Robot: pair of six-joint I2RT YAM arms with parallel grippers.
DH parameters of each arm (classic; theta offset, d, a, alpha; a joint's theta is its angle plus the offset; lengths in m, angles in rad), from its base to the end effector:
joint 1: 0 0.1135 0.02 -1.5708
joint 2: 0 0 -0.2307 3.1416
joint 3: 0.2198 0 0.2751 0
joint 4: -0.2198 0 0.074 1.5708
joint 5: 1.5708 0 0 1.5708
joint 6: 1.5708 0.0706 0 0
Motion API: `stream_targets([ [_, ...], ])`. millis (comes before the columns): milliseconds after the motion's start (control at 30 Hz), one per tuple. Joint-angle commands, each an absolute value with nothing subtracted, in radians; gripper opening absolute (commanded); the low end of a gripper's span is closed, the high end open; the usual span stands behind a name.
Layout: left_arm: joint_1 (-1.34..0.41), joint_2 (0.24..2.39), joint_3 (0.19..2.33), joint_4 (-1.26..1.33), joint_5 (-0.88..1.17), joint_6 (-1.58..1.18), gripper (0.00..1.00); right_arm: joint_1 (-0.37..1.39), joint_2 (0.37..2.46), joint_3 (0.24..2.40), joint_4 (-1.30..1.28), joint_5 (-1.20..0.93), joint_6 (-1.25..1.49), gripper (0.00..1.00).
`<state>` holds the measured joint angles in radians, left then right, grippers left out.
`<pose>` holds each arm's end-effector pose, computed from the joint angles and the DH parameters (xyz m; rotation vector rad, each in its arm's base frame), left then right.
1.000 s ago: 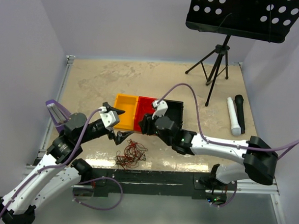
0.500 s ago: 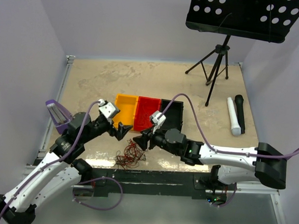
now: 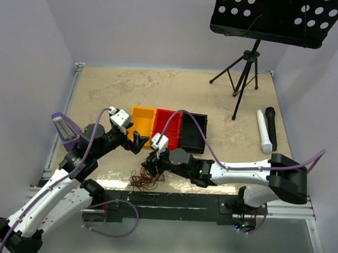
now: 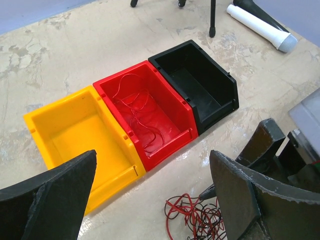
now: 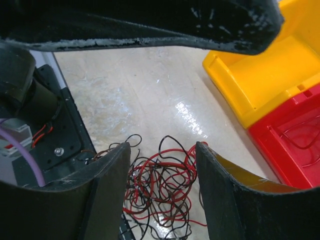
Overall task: Untangle the cables
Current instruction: Untie the cable.
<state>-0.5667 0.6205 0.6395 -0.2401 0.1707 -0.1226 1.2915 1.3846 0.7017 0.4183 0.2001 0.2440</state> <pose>0.1958 -0.1388 0.2812 0.5256 1.7585 -0.6425 0.1132 0.3437 0.1799 -0.8323 1.7358 0.8813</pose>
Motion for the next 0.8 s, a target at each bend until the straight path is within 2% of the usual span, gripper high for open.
stream_targets([
  [0,-0.56,0.624,0.658,-0.193,0.147,-0.15,1.0,1.313,1.439,0.773,0.405,0.276,0.199,0.57],
  [167,-0.555,0.62,0.667,-0.181,0.094,-0.172,1.0,1.331,1.52,0.837,0.338,0.357,0.193,0.5],
  [400,-0.554,0.618,0.658,-0.183,0.094,-0.175,1.0,1.335,1.447,0.835,0.315,0.445,0.209,0.15],
  [533,-0.555,0.615,0.635,-0.173,0.113,-0.157,1.0,1.336,1.321,0.818,0.29,0.419,0.235,0.0],
  [767,-0.554,0.601,0.584,-0.138,0.182,-0.092,1.0,1.336,1.089,0.785,0.2,0.371,0.305,0.0],
])
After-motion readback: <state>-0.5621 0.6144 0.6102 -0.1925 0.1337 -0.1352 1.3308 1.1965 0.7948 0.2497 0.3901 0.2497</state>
